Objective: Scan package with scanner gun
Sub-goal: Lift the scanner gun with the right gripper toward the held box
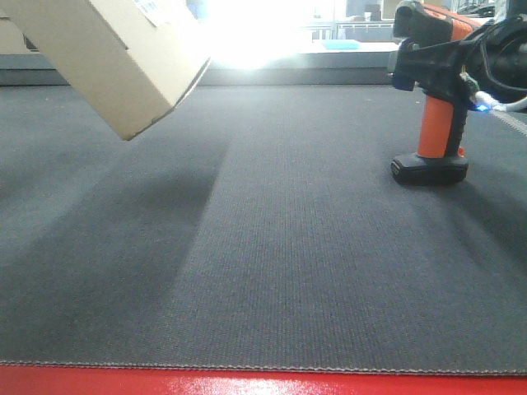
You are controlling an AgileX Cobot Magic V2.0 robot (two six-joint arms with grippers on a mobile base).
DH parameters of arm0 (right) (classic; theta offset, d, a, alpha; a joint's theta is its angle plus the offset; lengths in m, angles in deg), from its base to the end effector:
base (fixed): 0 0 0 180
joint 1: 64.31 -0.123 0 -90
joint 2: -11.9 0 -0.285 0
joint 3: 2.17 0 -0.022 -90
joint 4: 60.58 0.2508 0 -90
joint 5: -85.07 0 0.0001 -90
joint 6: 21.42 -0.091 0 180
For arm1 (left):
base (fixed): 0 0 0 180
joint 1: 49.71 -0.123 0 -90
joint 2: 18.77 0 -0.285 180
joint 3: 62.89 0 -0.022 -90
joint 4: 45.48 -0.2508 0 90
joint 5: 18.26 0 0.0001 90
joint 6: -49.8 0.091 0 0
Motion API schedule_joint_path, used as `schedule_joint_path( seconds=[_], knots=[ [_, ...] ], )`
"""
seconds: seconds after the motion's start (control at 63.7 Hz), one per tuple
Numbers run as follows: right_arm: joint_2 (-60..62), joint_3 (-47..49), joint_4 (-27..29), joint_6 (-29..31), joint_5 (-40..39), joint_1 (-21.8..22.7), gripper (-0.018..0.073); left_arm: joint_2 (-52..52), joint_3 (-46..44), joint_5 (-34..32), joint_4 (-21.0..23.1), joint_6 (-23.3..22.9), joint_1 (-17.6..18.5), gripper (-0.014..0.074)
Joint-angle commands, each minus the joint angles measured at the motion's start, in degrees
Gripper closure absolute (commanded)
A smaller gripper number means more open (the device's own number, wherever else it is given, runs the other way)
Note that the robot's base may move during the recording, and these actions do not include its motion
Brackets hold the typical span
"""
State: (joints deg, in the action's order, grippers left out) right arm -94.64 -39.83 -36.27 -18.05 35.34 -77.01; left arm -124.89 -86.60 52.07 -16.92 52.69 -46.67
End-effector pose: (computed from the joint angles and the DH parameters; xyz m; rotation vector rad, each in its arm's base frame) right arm 0.3296 0.0450 0.1949 0.2409 1.6717 0.0645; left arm 0.3624 -0.0603 0.3811 0.0628 2.5940 -0.6764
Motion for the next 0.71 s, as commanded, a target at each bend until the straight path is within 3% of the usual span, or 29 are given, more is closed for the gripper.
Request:
schedule_joint_path(
  seconds=[0.0, 0.094, 0.314, 0.486, 0.69],
  knots=[
    [-0.1, 0.5, 2.4, 0.1, -0.8, 0.0, 0.0021, 0.5, -0.5, -0.4, 0.7, 0.0, 0.0, 0.0707],
    [-0.1, 0.5, 4.2, 0.1, -0.8, 0.0, 0.0154, 0.5, -0.5, -0.4, 0.7, 0.0, 0.0, 0.0707],
    [-0.1, 0.5, 4.5, 0.1, -0.7, 0.0, 0.0727, 0.5, -0.5, -0.4, 0.7, 0.0, 0.0, 0.0707],
    [1.4, 0.5, 4.6, 0.7, -0.8, 0.0, 0.0713, 0.5, -0.5, -0.4, 0.7, 0.0, 0.0, 0.0707],
    [7.2, 0.5, 4.5, 11.1, -0.2, 0.0, 0.0713, 0.5, -0.5, -0.4, 0.7, 0.0, 0.0, 0.0707]
  ],
)
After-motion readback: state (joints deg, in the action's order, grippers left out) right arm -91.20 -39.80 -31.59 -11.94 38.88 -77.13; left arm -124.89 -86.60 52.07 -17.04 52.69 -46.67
